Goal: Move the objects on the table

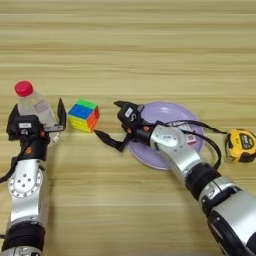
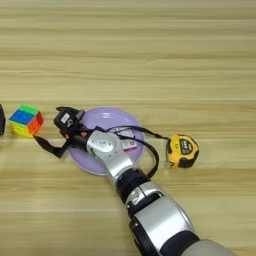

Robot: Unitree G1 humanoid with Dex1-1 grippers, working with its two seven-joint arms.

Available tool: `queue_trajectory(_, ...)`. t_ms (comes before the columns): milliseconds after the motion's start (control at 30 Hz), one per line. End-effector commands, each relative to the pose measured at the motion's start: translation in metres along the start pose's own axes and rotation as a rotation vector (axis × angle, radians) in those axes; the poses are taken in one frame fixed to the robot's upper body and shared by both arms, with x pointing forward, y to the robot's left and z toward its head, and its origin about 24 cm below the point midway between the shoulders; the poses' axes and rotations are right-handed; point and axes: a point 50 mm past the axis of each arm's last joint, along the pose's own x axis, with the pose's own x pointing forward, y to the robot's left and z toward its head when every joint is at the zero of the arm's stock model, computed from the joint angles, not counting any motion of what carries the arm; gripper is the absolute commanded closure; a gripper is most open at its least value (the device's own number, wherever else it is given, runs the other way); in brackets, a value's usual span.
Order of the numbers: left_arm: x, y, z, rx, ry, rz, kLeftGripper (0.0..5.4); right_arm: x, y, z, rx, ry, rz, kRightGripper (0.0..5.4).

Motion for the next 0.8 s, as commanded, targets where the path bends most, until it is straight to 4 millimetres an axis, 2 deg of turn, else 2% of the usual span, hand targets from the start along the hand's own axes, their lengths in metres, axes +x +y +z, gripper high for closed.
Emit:
queue_trajectory(33,-0.001,0.001,-0.001,0.010,0.017,-0.002,0.03,0.016,0.010,0.018,-0.015,-0.056,0.042,0.00)
queue_trajectory(200,-0.002,0.000,-0.001,0.009,0.015,-0.001,0.03,0.020,0.013,0.020,-0.032,-0.043,0.068,0.00)
queue_trajectory(400,-0.002,0.000,-0.001,0.007,0.015,0.002,0.03,0.008,0.010,0.001,-0.034,0.023,0.066,0.00)
queue_trajectory(800,-0.001,0.002,-0.001,0.006,0.015,0.007,0.03,-0.029,-0.016,-0.028,-0.108,0.166,0.020,0.00)
